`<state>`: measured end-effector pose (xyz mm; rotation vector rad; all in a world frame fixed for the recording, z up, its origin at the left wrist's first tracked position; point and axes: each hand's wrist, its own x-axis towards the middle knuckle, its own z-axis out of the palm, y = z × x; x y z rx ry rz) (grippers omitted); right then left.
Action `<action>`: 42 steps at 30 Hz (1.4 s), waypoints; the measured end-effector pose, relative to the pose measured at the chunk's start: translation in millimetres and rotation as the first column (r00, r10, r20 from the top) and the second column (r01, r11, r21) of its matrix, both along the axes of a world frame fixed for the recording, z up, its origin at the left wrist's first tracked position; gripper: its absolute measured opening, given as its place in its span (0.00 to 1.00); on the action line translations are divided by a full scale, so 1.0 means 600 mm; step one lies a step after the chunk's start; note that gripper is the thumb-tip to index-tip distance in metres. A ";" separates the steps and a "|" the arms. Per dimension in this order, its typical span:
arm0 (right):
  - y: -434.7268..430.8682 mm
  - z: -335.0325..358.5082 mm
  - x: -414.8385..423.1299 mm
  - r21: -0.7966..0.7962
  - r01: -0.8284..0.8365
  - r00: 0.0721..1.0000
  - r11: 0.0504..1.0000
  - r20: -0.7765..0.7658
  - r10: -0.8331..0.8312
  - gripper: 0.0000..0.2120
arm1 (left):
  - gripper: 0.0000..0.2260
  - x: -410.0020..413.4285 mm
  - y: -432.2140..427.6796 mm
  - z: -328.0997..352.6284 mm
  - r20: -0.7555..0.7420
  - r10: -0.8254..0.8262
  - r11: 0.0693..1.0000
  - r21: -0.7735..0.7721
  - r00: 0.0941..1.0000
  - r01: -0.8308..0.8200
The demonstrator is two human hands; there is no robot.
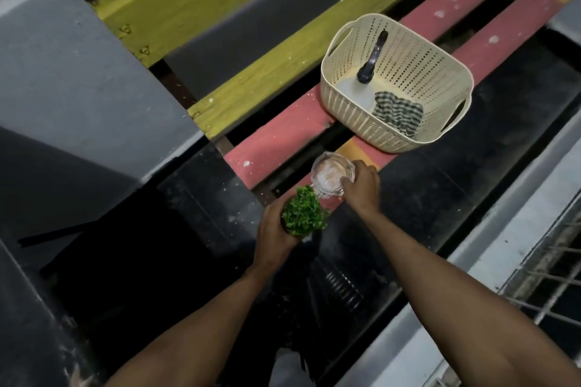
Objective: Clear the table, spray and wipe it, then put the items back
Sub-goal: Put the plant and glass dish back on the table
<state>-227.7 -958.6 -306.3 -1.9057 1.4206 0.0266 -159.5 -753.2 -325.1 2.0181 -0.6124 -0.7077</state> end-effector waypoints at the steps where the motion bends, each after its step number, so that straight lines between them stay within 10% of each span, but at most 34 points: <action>1: -0.001 0.000 0.003 -0.005 0.004 1.000 1.000 -0.005 -0.004 0.21 | 0.37 0.001 -0.002 -0.005 -0.008 0.000 1.000 -0.005 1.000 0.000; 17: 0.165 0.235 -0.004 0.040 0.158 0.954 0.987 0.250 -0.163 0.14 | 0.22 0.119 0.132 0.260 0.098 0.204 0.969 -0.158 0.974 -0.187; 29: 0.655 0.509 0.148 -0.018 -0.182 0.892 0.983 0.418 0.173 0.16 | 0.23 0.275 0.676 0.574 0.326 0.476 0.878 -0.220 0.817 -0.424; 42: 1.171 0.551 0.216 0.001 -0.421 0.849 0.907 0.351 0.394 0.07 | 0.24 0.385 1.192 0.625 0.365 0.546 0.830 -0.109 0.755 -0.547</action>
